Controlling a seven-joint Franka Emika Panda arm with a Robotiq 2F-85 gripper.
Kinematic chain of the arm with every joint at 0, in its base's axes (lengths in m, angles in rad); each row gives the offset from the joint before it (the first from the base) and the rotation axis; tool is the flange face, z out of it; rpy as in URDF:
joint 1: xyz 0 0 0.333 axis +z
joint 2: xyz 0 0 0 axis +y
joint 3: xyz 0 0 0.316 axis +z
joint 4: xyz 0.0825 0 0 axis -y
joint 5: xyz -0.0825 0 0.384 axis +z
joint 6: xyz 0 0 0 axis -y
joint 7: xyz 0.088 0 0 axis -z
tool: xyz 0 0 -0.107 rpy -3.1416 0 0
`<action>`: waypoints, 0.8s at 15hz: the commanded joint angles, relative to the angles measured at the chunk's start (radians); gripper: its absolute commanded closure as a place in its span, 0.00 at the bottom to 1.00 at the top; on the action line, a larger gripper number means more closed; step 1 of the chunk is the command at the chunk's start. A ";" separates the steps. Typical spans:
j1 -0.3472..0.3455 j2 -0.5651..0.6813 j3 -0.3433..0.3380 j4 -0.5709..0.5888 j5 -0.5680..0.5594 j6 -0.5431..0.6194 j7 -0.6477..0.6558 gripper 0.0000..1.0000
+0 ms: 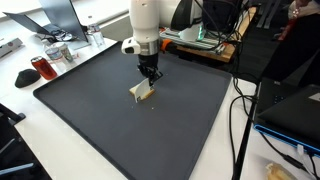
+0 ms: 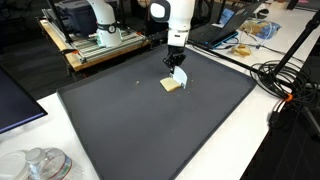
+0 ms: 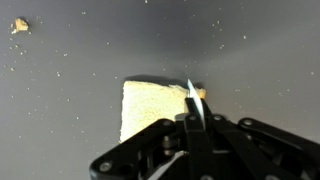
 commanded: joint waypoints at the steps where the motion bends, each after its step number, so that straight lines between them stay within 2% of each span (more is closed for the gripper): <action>1: 0.009 0.089 -0.009 0.077 -0.025 -0.114 -0.009 0.99; 4: -0.002 0.078 0.009 0.085 -0.011 -0.188 -0.038 0.99; 12: -0.019 0.017 0.023 0.010 0.001 -0.221 -0.075 0.99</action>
